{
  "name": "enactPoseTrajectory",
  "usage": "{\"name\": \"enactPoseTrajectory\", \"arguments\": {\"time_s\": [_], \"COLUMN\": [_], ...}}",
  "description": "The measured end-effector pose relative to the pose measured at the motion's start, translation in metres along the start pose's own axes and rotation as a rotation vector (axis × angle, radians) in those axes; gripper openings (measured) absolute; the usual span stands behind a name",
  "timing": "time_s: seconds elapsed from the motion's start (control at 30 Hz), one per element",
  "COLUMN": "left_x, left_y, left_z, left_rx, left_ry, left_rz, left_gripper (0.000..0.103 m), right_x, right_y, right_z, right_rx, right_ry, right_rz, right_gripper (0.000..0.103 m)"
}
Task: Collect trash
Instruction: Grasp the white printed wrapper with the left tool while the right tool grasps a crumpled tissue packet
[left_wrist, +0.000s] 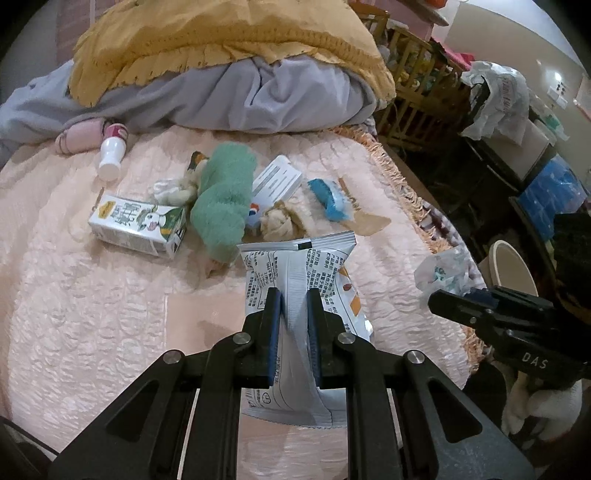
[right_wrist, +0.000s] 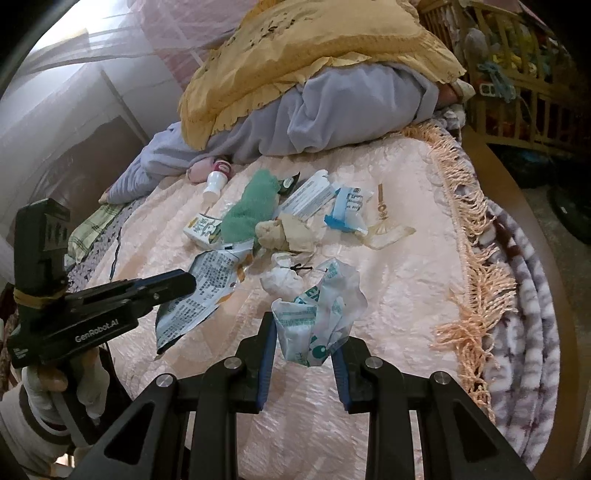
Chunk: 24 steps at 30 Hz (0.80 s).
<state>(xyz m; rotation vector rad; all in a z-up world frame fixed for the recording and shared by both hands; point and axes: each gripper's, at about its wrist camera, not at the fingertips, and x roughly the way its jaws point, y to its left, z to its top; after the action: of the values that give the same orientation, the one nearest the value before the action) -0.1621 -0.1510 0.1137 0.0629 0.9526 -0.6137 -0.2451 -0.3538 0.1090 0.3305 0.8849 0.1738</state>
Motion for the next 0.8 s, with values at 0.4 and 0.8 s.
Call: {"name": "enactPoseTrajectory", "arguments": {"time_s": [0.4, 0.8], "left_x": [0.003, 0.023], "left_y": [0.001, 0.022], "left_z": [-0.004, -0.018], "left_rx": [0.007, -0.033], "left_ry": [0.007, 0.07], "left_rz": [0.031, 0.073], "left_gripper": [0.012, 0.013], "right_x": [0.003, 0.022], "right_y": [0.003, 0.005], "right_z": [-0.004, -0.011], "right_rx": [-0.003, -0.002], "right_ry": [0.016, 0.081], "right_rz": [0.014, 0.033], "right_gripper": [0.027, 0.027]}}
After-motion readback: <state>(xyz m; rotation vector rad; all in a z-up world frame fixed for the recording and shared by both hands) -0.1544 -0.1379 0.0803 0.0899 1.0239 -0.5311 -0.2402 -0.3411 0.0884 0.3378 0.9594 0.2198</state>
